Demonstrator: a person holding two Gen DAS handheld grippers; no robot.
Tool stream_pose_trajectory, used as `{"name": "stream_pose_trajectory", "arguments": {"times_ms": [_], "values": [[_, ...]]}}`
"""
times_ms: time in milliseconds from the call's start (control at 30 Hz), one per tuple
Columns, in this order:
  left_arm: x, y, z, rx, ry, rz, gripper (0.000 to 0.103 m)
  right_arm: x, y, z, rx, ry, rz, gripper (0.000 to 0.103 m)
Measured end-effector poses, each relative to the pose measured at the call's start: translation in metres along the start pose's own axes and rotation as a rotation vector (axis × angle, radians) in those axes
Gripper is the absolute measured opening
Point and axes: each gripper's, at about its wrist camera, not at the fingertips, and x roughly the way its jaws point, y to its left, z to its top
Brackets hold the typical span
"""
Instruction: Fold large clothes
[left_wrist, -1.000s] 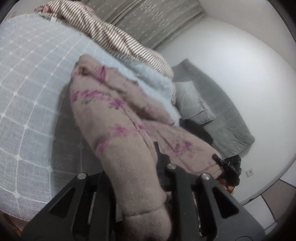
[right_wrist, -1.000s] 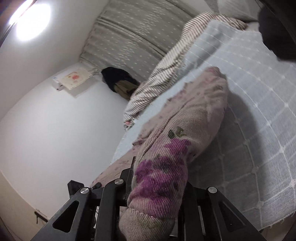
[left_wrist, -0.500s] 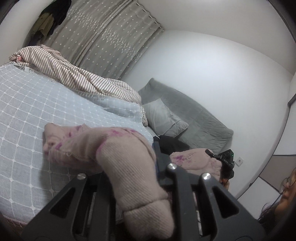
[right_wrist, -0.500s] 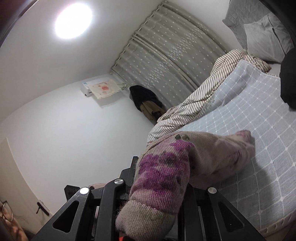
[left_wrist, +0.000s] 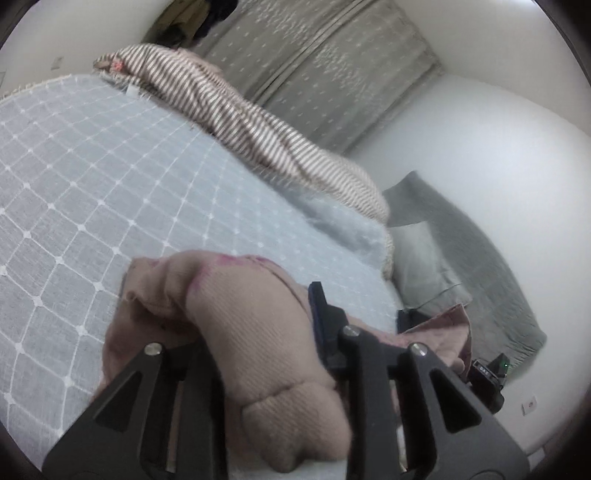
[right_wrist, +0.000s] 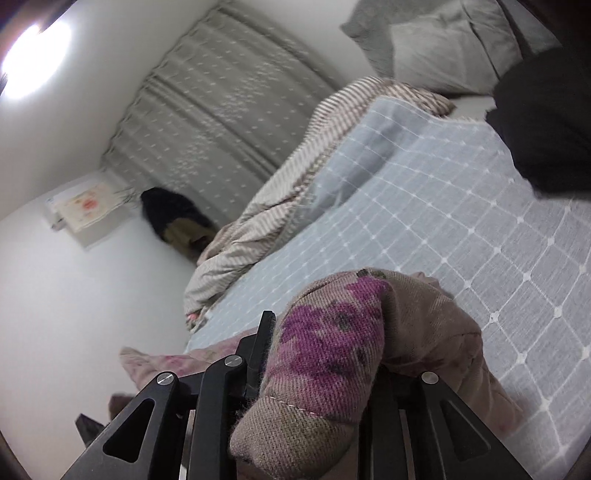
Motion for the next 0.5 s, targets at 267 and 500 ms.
{"name": "stream_pose_trajectory", "arguments": {"times_ms": [267, 500], "values": [[0.068, 0.022, -0.028, 0.087, 0.071, 0.189, 0.064, 0.086, -0.068, -0.003, 0.081, 0.135, -0.087, 0.048], [0.028, 0.005, -0.026, 0.174, -0.006, 0.097, 0.084, 0.061, -0.061, 0.010, 0.102, 0.077, 0.074, 0.074]]}}
